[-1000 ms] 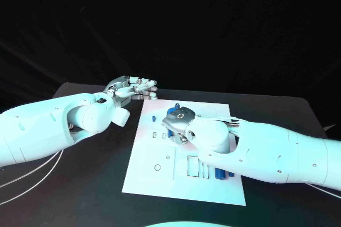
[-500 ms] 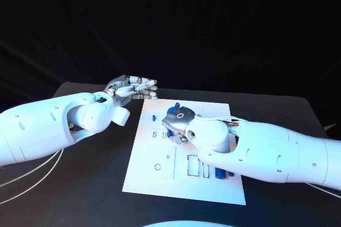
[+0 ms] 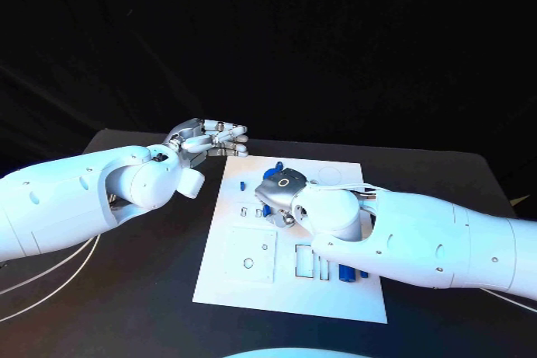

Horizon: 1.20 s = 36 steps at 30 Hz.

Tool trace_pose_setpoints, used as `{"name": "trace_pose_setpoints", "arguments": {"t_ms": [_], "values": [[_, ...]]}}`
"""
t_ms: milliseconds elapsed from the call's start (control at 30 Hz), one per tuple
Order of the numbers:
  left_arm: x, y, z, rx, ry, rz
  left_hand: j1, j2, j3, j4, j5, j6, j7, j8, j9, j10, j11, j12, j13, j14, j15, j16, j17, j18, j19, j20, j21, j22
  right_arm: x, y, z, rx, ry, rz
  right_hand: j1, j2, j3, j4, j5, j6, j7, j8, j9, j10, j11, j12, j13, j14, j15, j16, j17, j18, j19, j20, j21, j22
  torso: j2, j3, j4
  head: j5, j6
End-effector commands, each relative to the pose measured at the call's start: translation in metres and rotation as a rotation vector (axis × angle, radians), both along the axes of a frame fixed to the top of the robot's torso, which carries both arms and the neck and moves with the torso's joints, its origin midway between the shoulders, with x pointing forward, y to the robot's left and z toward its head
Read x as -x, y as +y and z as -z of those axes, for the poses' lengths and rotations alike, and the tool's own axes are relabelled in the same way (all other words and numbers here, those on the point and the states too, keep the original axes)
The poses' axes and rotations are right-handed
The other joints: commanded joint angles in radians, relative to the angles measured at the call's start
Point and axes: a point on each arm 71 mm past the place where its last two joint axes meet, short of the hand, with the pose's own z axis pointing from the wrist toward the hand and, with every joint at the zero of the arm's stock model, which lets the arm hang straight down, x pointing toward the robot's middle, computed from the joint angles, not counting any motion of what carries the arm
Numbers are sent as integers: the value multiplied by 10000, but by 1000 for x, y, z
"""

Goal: Assemble the parts on the task board

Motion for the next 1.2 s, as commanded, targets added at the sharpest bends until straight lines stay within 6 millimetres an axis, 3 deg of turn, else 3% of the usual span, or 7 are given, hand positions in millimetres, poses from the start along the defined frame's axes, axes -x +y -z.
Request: {"name": "trace_pose_setpoints", "arguments": {"t_ms": [33,1200], "values": [[1,-2,-1,83,-46,162,-129,-9,-4,33,-25,-56,60,31,16,-48,-36,27,15,83,11,-68,-12,42,30,48,-35,-17,1,1,0,6,-31,-67,-75,-19,28,41,-38,-51,5,-33,-15,-66,-15,-59,61,876,-78,-52,2010,-143,-24,-44,-59,1143,0,2,-2,7,2],[0,-2,-1,83,-49,157,-129,-9,-4,33,-25,-56,60,31,16,-48,-36,27,15,83,11,-68,-12,42,30,48,-35,-17,1,1,0,-88,-6,-89,-121,-103,33,69,-104,-182,52,-110,-43,-122,14,-112,-9,856,-53,-97,1926,-131,-59,-35,-115,1101,-2,3,-3,-6,-17]]}}
